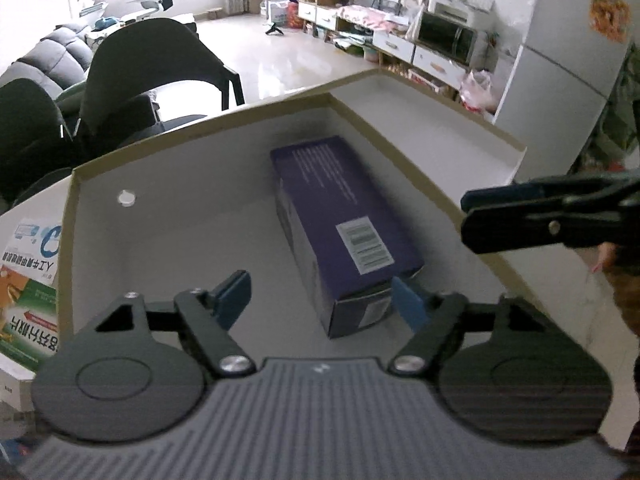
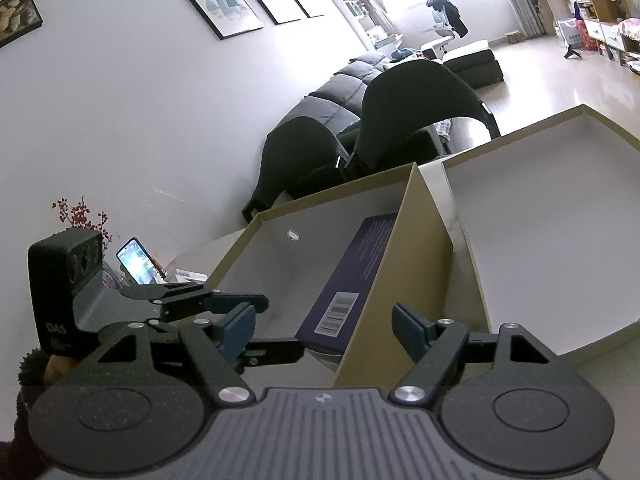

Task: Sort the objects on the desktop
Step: 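Raise the left tool away from the purple box in the cardboard box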

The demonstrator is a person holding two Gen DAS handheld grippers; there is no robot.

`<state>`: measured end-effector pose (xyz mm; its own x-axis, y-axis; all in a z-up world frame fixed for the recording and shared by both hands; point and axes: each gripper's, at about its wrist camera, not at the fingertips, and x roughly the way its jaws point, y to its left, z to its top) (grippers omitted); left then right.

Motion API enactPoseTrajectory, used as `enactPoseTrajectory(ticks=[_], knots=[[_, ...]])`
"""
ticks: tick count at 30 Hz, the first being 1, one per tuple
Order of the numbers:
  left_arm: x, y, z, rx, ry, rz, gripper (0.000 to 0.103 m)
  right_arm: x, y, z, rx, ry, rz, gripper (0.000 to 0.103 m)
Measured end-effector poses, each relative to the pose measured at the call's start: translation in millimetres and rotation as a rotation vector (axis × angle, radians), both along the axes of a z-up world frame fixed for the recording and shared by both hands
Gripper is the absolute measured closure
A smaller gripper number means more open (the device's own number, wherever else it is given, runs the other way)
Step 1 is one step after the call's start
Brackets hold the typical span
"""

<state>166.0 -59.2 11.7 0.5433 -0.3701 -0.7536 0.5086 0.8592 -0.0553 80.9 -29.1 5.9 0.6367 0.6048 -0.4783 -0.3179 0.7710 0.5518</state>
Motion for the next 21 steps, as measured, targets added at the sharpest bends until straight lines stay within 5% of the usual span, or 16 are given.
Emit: enactPoseTrajectory(ticks=[11,21], knots=[[11,-2,-5,-0.086,0.056,-0.05,0.046,9,9,-8,0.013,0.026,0.017,0.024],[16,-10,-10,-0.154,0.088,-0.07,0.039,10,4,-11,0.056,0.042,0.007,0.024]])
